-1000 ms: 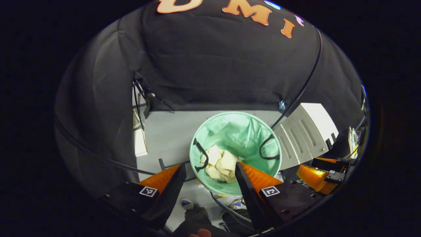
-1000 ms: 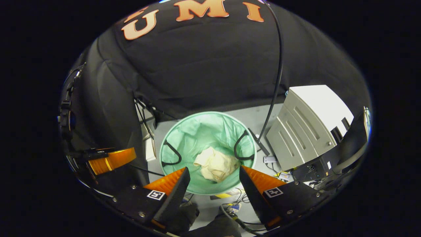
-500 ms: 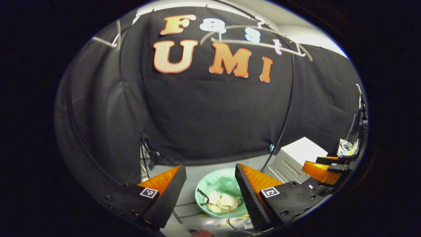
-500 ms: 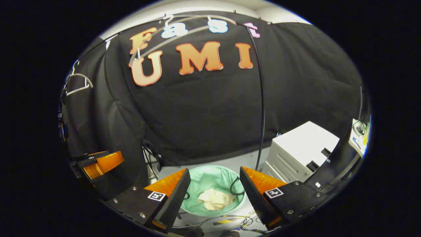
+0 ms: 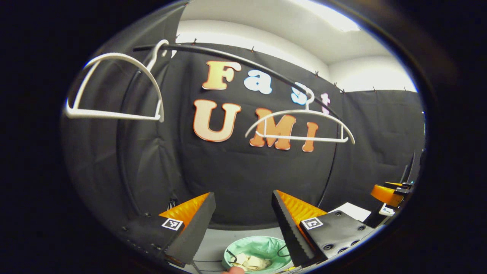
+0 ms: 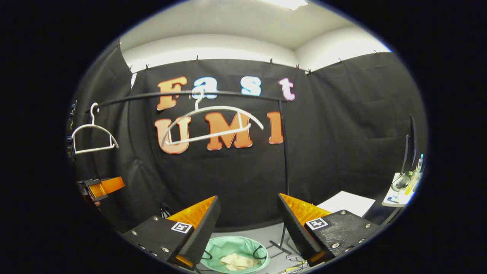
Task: Grasp the clothes on the hanger with both hands and then place them into the laundry hamper below.
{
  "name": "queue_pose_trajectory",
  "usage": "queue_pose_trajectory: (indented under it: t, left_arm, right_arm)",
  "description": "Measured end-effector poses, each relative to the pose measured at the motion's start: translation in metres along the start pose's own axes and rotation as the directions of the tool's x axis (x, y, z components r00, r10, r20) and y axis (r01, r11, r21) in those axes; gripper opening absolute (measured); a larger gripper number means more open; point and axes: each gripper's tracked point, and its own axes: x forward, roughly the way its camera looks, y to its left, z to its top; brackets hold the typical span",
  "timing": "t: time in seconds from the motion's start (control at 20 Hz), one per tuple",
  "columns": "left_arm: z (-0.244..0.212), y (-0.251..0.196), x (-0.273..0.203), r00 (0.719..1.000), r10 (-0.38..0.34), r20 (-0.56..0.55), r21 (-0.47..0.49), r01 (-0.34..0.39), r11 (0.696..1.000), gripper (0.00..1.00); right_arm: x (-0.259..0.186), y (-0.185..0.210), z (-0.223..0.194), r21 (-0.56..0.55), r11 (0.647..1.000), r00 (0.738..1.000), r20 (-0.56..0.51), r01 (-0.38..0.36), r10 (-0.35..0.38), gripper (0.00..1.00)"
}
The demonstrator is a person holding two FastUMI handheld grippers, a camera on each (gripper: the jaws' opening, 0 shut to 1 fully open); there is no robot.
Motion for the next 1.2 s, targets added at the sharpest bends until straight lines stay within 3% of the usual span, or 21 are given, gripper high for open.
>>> queue_pose_trajectory:
  t: [0.05, 0.1, 0.4, 0.45, 0.75, 1.2]
  left_arm:
    - [0.009, -0.001, -0.005, 1.000, 0.007, 0.021, 0.004, -0.007, 1.000, 0.94]
    - [0.016, -0.003, -0.011, 0.999, 0.009, 0.042, 0.010, -0.010, 1.000, 1.00]
    - [0.052, -0.006, -0.029, 0.987, 0.013, 0.161, 0.079, -0.027, 0.996, 0.97]
    - [0.053, -0.009, -0.028, 0.986, 0.012, 0.165, 0.072, -0.024, 0.997, 0.94]
    - [0.054, -0.008, -0.022, 0.985, 0.025, 0.169, 0.026, -0.030, 0.999, 0.97]
    - [0.040, 0.000, -0.022, 0.987, 0.061, 0.148, 0.018, -0.065, 0.998, 0.97]
  right_arm:
    - [-0.004, -0.007, 0.011, -0.006, 1.000, 1.000, 0.021, 0.010, -0.009, 0.93]
    - [-0.009, -0.012, 0.016, -0.012, 1.000, 0.999, 0.033, 0.019, -0.018, 0.93]
    - [-0.020, -0.038, 0.038, -0.031, 0.996, 0.993, 0.084, 0.085, -0.082, 0.93]
    - [-0.021, -0.040, 0.037, -0.032, 0.995, 0.993, 0.085, 0.090, -0.087, 0.93]
    - [-0.019, -0.035, 0.047, -0.022, 0.997, 0.989, 0.127, 0.078, -0.075, 0.93]
    - [-0.007, -0.031, 0.030, -0.041, 0.998, 0.995, 0.087, 0.053, -0.049, 0.93]
